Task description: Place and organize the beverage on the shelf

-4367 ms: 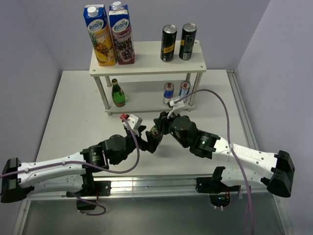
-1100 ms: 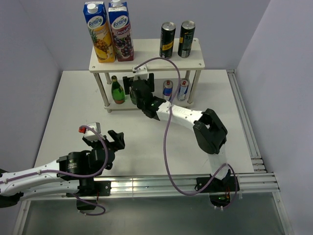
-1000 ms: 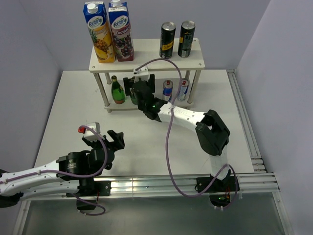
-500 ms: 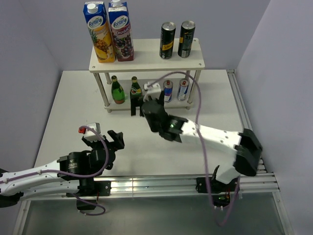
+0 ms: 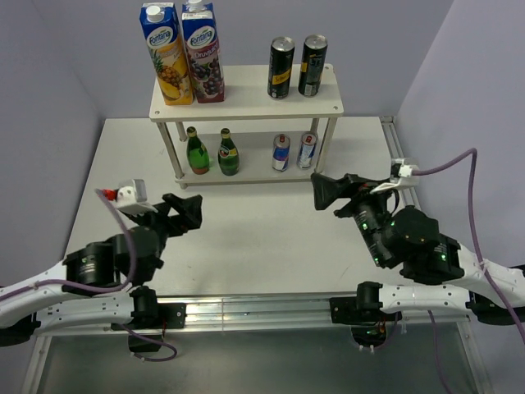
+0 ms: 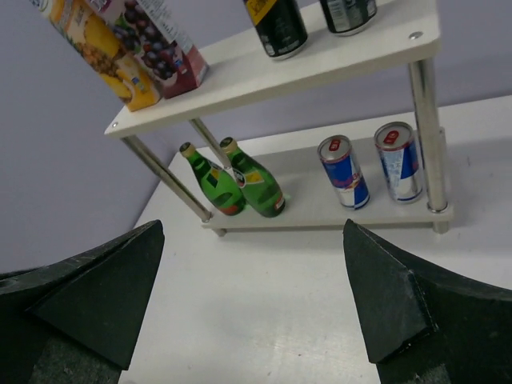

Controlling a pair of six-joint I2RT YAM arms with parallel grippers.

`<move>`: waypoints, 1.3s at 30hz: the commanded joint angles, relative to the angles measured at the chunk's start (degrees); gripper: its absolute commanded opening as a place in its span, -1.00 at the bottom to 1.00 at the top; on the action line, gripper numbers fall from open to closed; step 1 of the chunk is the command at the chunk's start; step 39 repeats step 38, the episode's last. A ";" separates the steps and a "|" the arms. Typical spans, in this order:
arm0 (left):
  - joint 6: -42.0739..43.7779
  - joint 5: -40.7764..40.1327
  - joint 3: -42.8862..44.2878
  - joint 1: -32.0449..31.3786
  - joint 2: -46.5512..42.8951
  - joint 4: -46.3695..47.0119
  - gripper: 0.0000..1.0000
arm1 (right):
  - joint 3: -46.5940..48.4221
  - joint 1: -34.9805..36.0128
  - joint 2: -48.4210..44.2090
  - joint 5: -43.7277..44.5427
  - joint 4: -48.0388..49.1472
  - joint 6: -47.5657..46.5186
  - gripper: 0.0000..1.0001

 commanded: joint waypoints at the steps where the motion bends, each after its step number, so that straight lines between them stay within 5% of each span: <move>1: 11.92 1.34 6.52 -0.37 1.00 5.25 0.87 | 0.22 0.18 -0.05 2.63 -5.16 -2.10 1.00; 12: 24.32 2.74 4.07 -1.86 -6.20 12.63 0.91 | -3.65 0.27 -7.17 -4.83 -8.85 -0.26 1.00; 22: 18.97 -6.57 3.10 -8.97 -13.68 7.20 0.90 | -2.16 0.27 -6.83 -4.66 -11.75 0.27 1.00; 39: 9.82 -12.99 5.83 -14.96 -8.49 -4.33 0.89 | -3.20 0.27 -4.63 -5.00 -7.54 -2.96 1.00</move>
